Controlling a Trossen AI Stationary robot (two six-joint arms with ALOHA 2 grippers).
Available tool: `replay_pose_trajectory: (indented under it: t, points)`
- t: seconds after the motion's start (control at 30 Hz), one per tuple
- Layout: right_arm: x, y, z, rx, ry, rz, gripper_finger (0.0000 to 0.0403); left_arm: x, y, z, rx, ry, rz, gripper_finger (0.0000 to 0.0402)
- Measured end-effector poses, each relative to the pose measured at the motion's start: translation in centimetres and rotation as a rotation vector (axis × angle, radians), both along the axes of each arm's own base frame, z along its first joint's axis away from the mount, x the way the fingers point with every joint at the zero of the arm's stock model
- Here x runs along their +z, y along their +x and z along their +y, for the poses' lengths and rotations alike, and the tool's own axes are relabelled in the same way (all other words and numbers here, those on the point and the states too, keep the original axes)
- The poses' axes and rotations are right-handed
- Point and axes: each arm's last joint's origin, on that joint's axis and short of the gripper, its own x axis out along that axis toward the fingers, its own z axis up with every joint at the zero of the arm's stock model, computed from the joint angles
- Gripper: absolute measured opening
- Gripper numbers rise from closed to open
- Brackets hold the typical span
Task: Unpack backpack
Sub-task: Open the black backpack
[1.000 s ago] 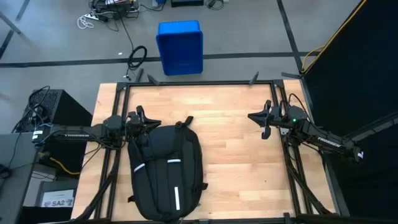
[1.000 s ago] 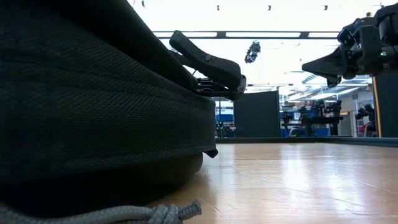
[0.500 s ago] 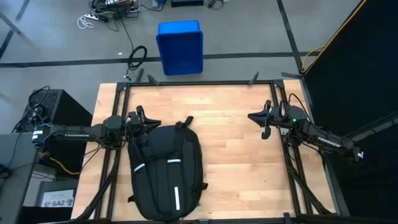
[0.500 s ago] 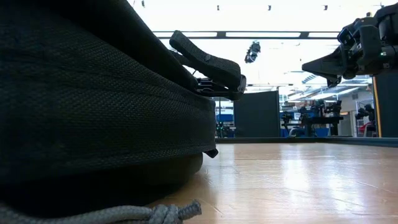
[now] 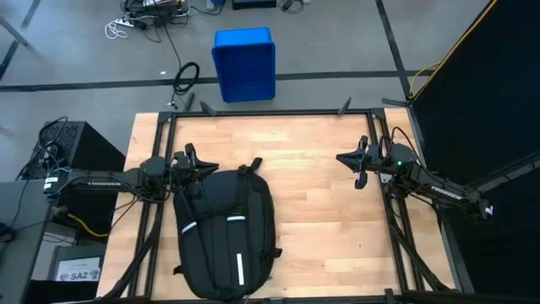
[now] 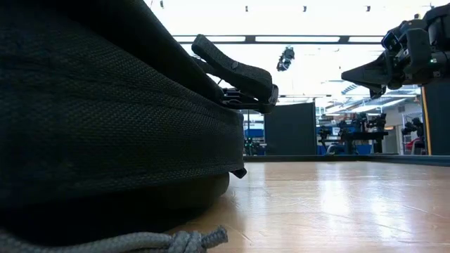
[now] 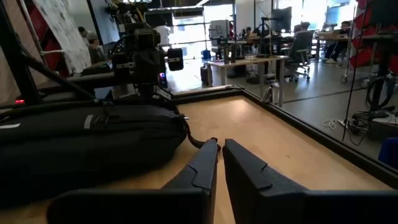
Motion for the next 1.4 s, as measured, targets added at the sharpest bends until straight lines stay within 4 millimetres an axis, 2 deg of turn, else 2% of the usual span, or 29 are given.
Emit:
replay_pose_trajectory:
  t: [1.4]
  points:
    - [-0.01, 0.0, 0.0, 0.0, 0.0, 0.0, 0.0006, -0.01, 0.0, 0.0, 0.0, 0.0, 0.0, 0.0]
